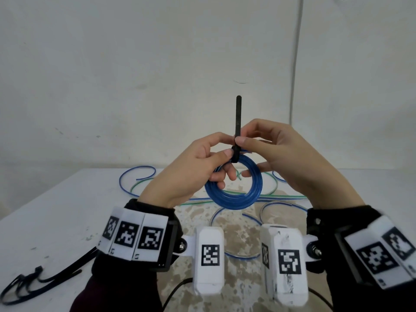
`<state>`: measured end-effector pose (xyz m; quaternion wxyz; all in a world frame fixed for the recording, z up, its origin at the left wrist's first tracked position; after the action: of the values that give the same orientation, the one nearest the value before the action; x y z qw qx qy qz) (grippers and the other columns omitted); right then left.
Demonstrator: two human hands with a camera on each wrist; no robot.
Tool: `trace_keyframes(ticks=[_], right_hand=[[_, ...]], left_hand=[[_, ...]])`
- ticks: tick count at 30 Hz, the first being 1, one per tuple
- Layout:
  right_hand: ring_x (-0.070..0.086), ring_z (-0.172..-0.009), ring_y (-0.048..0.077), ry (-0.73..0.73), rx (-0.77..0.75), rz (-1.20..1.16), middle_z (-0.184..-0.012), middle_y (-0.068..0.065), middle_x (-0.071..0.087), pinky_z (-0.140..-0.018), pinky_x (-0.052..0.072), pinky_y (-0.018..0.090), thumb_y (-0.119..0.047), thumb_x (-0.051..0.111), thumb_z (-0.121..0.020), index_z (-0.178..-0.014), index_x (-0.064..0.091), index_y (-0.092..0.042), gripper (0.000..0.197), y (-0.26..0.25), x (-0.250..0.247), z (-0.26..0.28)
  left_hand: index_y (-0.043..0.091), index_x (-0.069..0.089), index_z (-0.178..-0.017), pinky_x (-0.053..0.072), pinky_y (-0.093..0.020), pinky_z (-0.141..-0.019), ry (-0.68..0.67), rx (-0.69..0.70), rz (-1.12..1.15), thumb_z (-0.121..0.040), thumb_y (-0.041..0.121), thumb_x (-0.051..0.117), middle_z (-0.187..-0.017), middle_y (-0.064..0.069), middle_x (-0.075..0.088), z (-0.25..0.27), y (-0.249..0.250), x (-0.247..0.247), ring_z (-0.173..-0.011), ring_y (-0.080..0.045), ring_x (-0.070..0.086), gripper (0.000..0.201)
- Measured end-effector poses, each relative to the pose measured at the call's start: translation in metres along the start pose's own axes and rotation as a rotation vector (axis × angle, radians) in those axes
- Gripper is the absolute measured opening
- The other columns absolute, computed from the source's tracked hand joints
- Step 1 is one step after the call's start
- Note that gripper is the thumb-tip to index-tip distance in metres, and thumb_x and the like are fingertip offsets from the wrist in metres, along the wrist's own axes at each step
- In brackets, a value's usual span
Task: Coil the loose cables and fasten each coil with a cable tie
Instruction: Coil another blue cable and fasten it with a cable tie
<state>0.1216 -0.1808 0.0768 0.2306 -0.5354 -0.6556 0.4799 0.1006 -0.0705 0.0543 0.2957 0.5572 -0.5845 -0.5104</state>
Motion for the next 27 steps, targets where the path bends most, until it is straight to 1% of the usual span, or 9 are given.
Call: trace_keyframes(ticks=[2, 5, 10, 12, 15, 19, 22, 24, 27], right_hand=[[0.061, -0.075, 0.010, 0.013, -0.011, 0.020, -0.085, 0.005, 0.060, -0.061, 0.060, 0.039, -0.013, 0.062, -0.090, -0.080, 0.062, -0.010, 0.011, -0.0001, -0.0007, -0.0006], [0.061, -0.075, 0.013, 0.029, -0.033, 0.048, -0.085, 0.007, 0.058, -0.062, 0.060, 0.037, -0.013, 0.061, -0.091, -0.083, 0.061, -0.009, 0.009, -0.0016, -0.0045, -0.0014], [0.061, -0.072, 0.017, 0.060, -0.067, 0.093, -0.081, 0.003, 0.059, -0.064, 0.060, 0.036, -0.014, 0.061, -0.091, -0.081, 0.062, -0.012, 0.010, -0.0035, -0.0096, -0.0022], [0.061, -0.071, 0.017, 0.061, -0.069, 0.100, -0.079, 0.003, 0.059, -0.064, 0.059, 0.035, -0.014, 0.061, -0.091, -0.080, 0.062, -0.013, 0.011, -0.0029, -0.0088, -0.0026], [0.062, -0.071, 0.015, 0.054, -0.053, 0.094, -0.075, 0.001, 0.060, -0.062, 0.059, 0.034, -0.014, 0.060, -0.092, -0.080, 0.061, -0.013, 0.011, -0.0015, -0.0077, -0.0027], [0.060, -0.070, 0.014, 0.020, -0.004, 0.096, -0.077, 0.004, 0.061, -0.061, 0.060, 0.037, -0.015, 0.058, -0.093, -0.082, 0.059, -0.012, 0.012, 0.0006, -0.0070, -0.0018], [0.059, -0.067, 0.013, -0.004, 0.029, 0.090, -0.079, 0.008, 0.063, -0.060, 0.060, 0.037, -0.017, 0.057, -0.094, -0.083, 0.059, -0.013, 0.012, 0.0022, -0.0077, -0.0006], [0.060, -0.065, 0.013, -0.023, 0.045, 0.079, -0.080, 0.010, 0.063, -0.056, 0.058, 0.034, -0.019, 0.056, -0.094, -0.085, 0.059, -0.013, 0.011, 0.0028, -0.0078, 0.0004], [0.062, -0.066, 0.014, -0.048, 0.037, 0.083, -0.081, 0.009, 0.061, -0.051, 0.054, 0.030, -0.019, 0.053, -0.096, -0.090, 0.057, -0.012, 0.010, 0.0015, -0.0075, 0.0018]], left_hand=[[0.008, 0.056, -0.110, 0.045, -0.021, -0.050, 0.004, -0.001, 0.007, -0.101, 0.009, 0.040, -0.060, -0.006, 0.061, -0.0005, -0.0012, 0.0004, -0.040, -0.008, 0.028, 0.018], [0.005, 0.055, -0.112, 0.045, -0.022, -0.051, 0.021, 0.000, 0.025, -0.101, 0.009, 0.039, -0.061, -0.007, 0.060, -0.0016, -0.0018, 0.0019, -0.042, -0.009, 0.028, 0.019], [0.006, 0.057, -0.112, 0.046, -0.024, -0.054, 0.060, -0.005, 0.059, -0.100, 0.008, 0.042, -0.075, -0.009, 0.051, -0.0033, -0.0032, 0.0005, -0.046, -0.011, 0.033, 0.019], [0.005, 0.056, -0.111, 0.047, -0.023, -0.054, 0.089, 0.007, 0.051, -0.099, 0.008, 0.044, -0.072, -0.008, 0.047, -0.0032, -0.0028, -0.0020, -0.045, -0.009, 0.035, 0.017], [0.006, 0.056, -0.113, 0.047, -0.022, -0.053, 0.119, 0.040, -0.001, -0.099, 0.008, 0.045, -0.065, -0.004, 0.046, -0.0035, -0.0007, -0.0036, -0.044, -0.008, 0.035, 0.018], [0.006, 0.058, -0.113, 0.048, -0.023, -0.051, 0.119, 0.063, -0.006, -0.097, 0.007, 0.048, -0.063, -0.008, 0.055, -0.0034, 0.0006, -0.0037, -0.042, -0.009, 0.038, 0.018], [0.007, 0.060, -0.112, 0.048, -0.023, -0.050, 0.116, 0.041, 0.028, -0.095, 0.010, 0.054, -0.065, -0.009, 0.064, -0.0029, -0.0008, -0.0048, -0.044, -0.013, 0.049, 0.019], [0.008, 0.063, -0.110, 0.048, -0.021, -0.051, 0.109, 0.021, 0.039, -0.093, 0.012, 0.057, -0.069, -0.009, 0.069, -0.0022, -0.0014, -0.0047, -0.049, -0.015, 0.058, 0.018], [0.011, 0.064, -0.107, 0.050, -0.022, -0.055, 0.082, -0.002, 0.095, -0.090, 0.010, 0.058, -0.076, -0.011, 0.072, -0.0020, -0.0032, -0.0023, -0.057, -0.016, 0.064, 0.017]])
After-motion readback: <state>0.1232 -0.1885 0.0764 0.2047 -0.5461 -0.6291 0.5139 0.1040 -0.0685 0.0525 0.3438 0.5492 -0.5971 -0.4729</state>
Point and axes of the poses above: each hand's wrist, its own z-axis away from the middle knuckle, its own x-axis out of the palm, y = z × x, the point moved 8 cm from there along -z, towards the middle knuckle
